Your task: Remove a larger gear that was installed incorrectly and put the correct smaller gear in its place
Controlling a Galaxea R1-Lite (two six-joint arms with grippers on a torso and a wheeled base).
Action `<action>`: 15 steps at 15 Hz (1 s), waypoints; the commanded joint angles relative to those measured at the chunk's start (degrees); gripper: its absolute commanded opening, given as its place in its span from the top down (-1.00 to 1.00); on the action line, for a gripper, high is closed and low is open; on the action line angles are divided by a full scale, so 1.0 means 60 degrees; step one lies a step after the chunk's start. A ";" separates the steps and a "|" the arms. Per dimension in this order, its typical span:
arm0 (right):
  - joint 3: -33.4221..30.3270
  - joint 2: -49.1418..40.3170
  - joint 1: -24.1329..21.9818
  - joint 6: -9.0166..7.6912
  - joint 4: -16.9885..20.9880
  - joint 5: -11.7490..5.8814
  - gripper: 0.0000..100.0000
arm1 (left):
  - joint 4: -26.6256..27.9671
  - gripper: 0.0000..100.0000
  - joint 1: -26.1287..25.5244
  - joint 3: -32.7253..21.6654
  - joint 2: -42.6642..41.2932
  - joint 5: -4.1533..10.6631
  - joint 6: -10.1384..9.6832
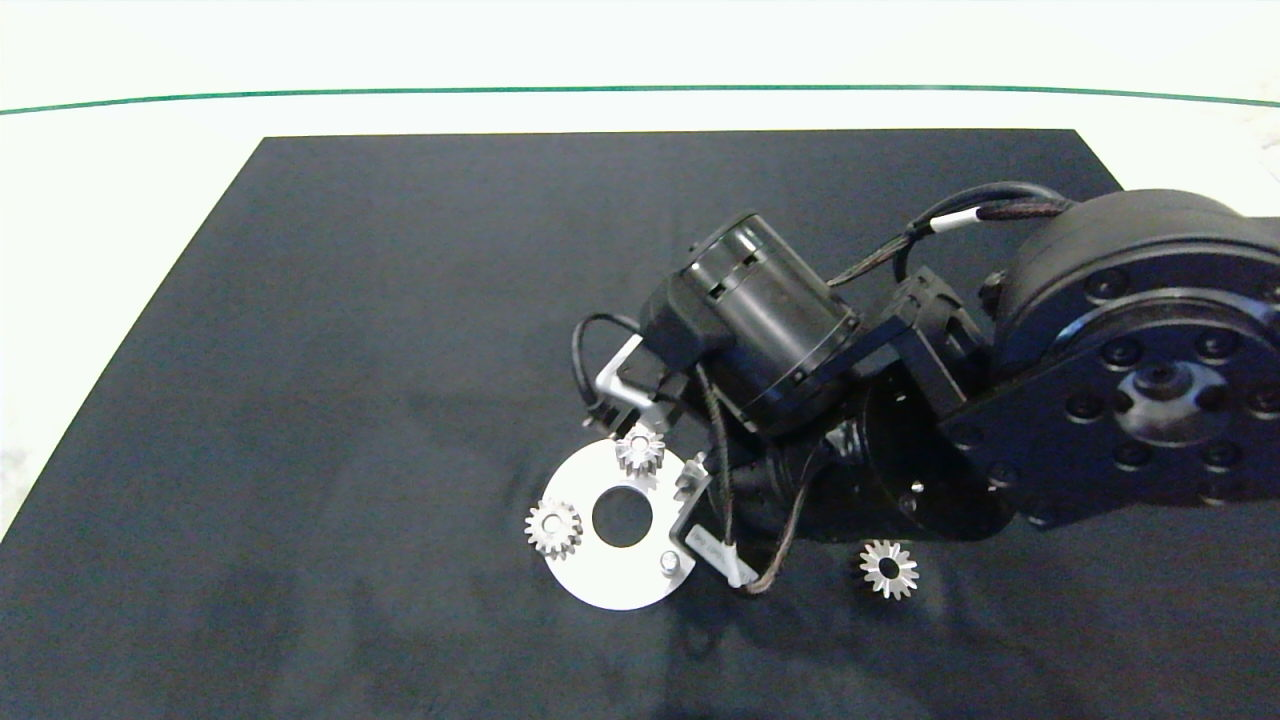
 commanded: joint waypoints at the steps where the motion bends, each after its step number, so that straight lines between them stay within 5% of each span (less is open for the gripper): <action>1: 0.0368 -0.0200 -0.1219 0.0118 0.0037 0.0073 0.32 | 0.0054 -1.00 0.0005 0.0002 -0.0019 0.0014 0.0018; 4: 0.0895 -0.0200 -0.1981 0.0118 -0.0007 0.0541 0.32 | 0.0054 -1.00 0.0005 0.0002 -0.0063 0.0014 0.0018; 10: 0.0895 -0.0097 -0.2186 0.0147 -0.0037 0.0615 0.32 | 0.0054 -1.00 0.0005 -0.0028 -0.0106 0.0014 0.0018; 11: 0.0895 -0.0097 -0.2186 0.0162 -0.0037 0.0600 -1.00 | 0.0054 -1.00 0.0005 -0.0028 -0.0106 0.0014 0.0018; 15: 0.0998 -0.0156 -0.2186 0.0162 -0.0037 0.0571 -1.00 | 0.0054 -1.00 -0.0010 -0.0028 -0.0180 0.0014 0.0018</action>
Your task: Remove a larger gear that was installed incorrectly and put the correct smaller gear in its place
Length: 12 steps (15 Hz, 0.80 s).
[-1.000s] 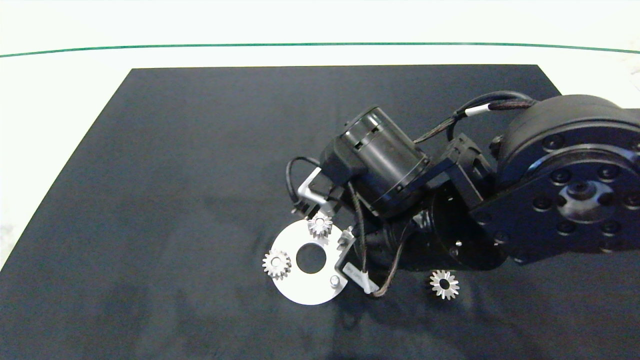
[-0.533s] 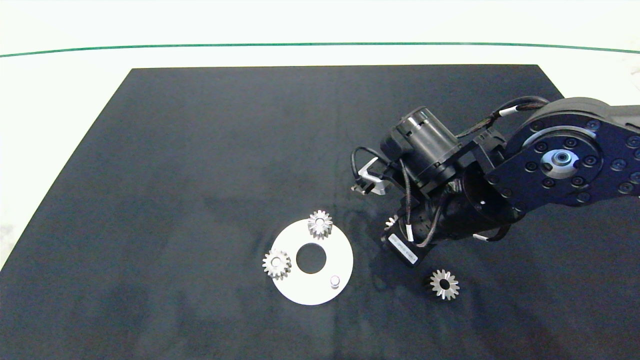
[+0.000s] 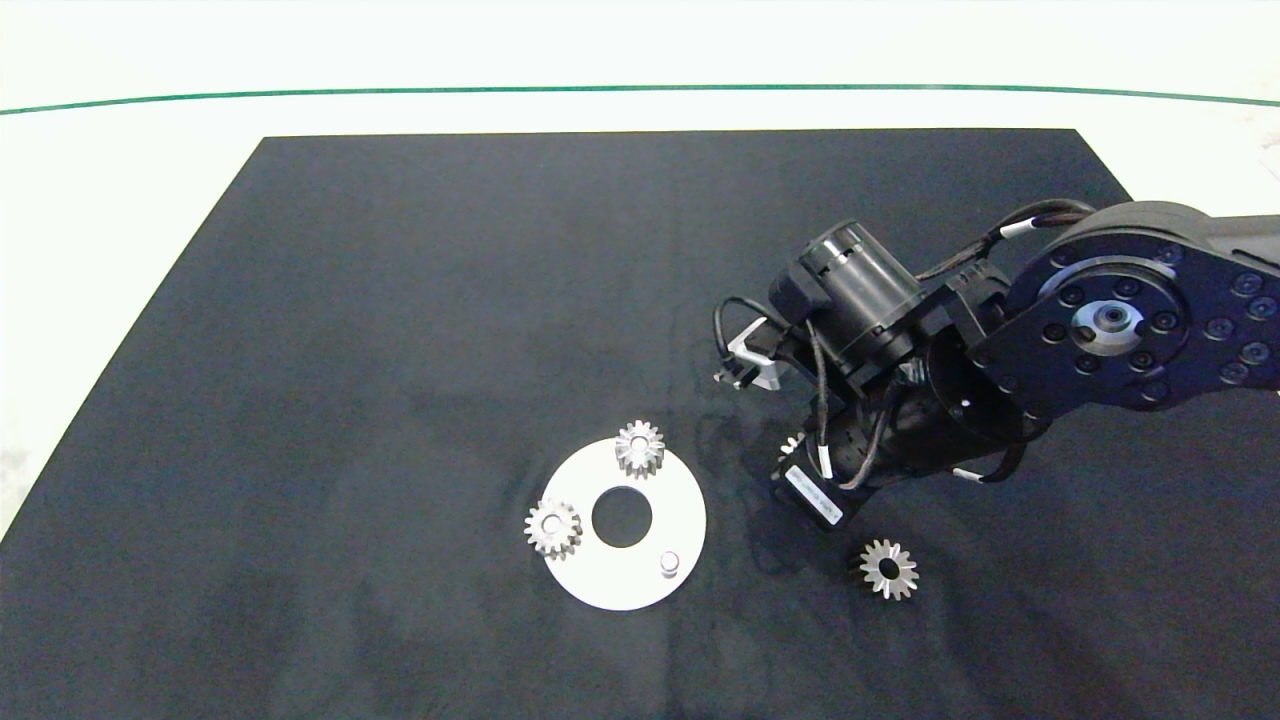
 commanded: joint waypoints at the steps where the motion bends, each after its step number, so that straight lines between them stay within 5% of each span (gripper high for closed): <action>1: 0.0048 -0.0109 0.0028 -0.0011 0.0051 -0.0045 -1.00 | 0.0050 -1.00 0.0005 0.0025 -0.0041 0.0014 0.0004; 7: 0.2450 -0.2775 0.0819 0.0355 0.0051 -0.0133 -1.00 | 0.0036 -1.00 -0.0010 0.0011 -0.0056 -0.0001 0.0004; 10: 0.3373 -0.3010 0.0745 0.1337 0.0051 -0.0324 -1.00 | 0.0036 -1.00 -0.0010 0.0011 -0.0056 -0.0001 0.0004; 12: 0.3724 -0.2936 0.0701 0.1425 0.0007 -0.0324 -1.00 | 0.0036 -1.00 -0.0010 0.0011 -0.0056 -0.0001 0.0004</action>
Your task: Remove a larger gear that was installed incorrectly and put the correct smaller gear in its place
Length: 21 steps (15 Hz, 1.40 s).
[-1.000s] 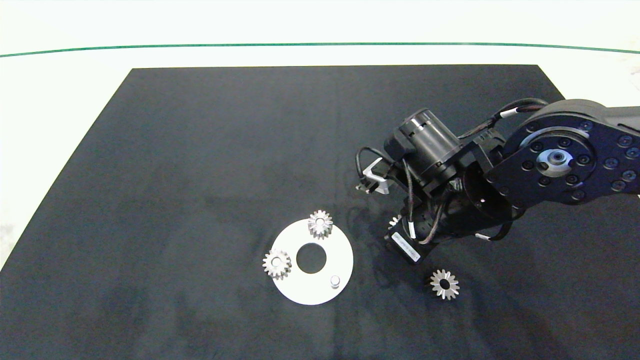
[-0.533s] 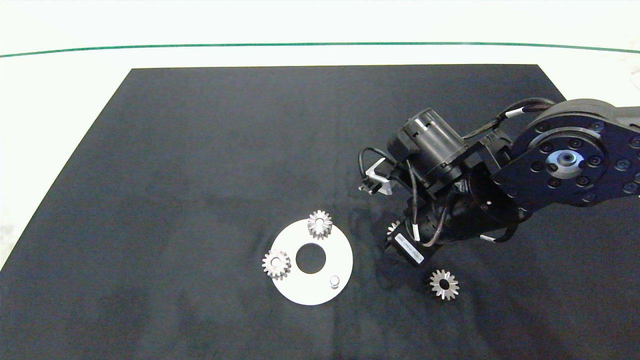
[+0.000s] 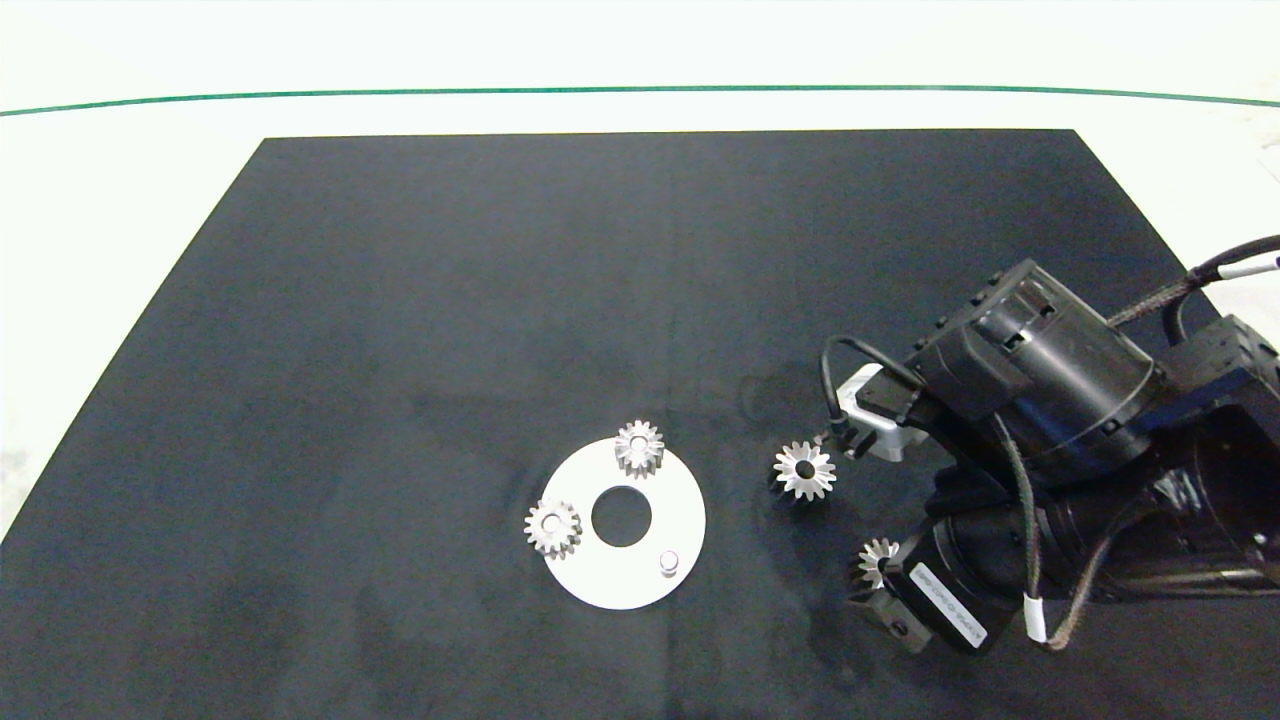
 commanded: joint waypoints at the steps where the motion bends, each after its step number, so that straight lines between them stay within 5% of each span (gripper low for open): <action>1: 0.0592 -0.0146 -0.0055 0.0047 -0.0210 -0.0035 -1.00 | 0.0046 -1.00 0.0000 0.0001 0.0003 0.0009 0.0004; 4: 0.0885 0.0308 -0.0099 0.0047 -0.0811 -0.0050 -0.97 | 0.0046 -1.00 0.0000 0.0001 0.0003 0.0009 0.0004; 21: 0.1515 0.0952 -0.0626 0.0164 -0.2071 -0.0050 -0.31 | 0.0046 -1.00 -0.0131 0.0001 -0.0055 0.0009 0.0004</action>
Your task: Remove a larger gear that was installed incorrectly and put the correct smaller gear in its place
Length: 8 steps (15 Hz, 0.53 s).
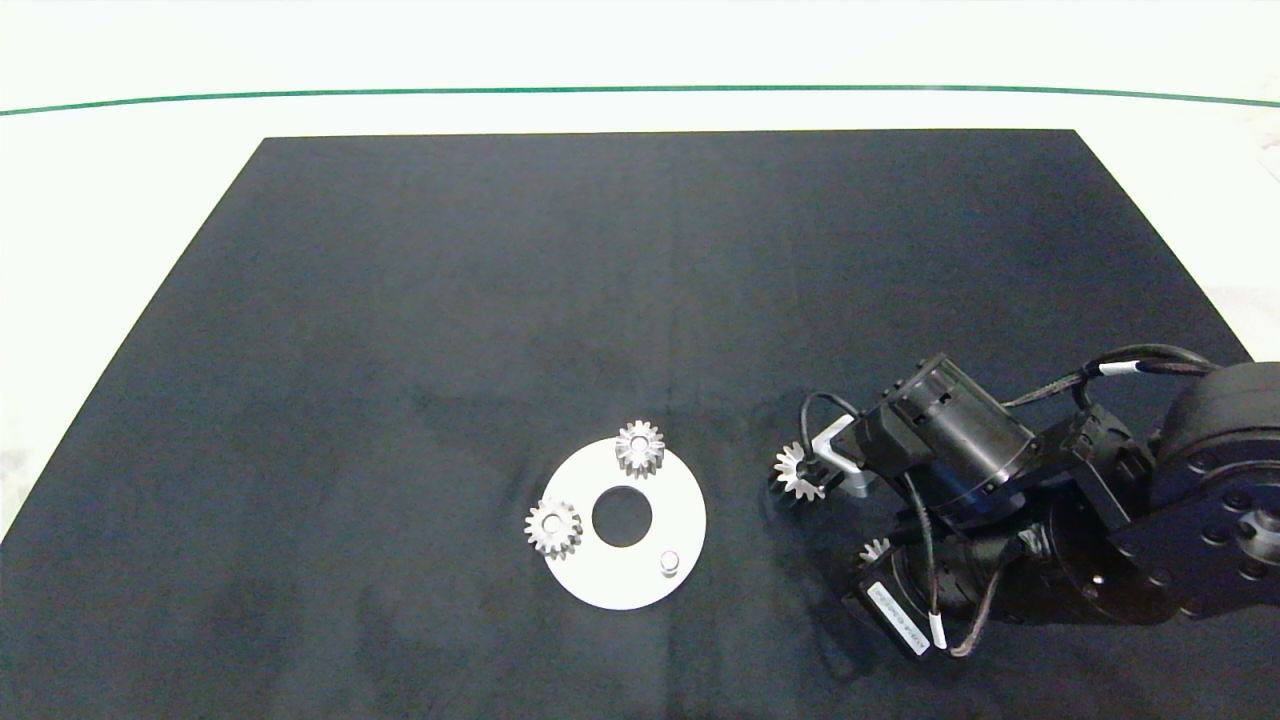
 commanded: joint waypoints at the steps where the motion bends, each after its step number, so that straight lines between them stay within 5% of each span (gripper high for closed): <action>1: 0.0022 0.0064 0.0010 -0.0010 0.0024 -0.0021 -0.25 | 0.0050 -1.00 -0.0032 0.0001 -0.0015 0.0014 0.0004; 8: 0.0022 0.0064 0.0010 0.0004 0.0009 -0.0007 0.02 | 0.0050 -1.00 -0.0032 -0.0014 -0.0029 0.0014 0.0004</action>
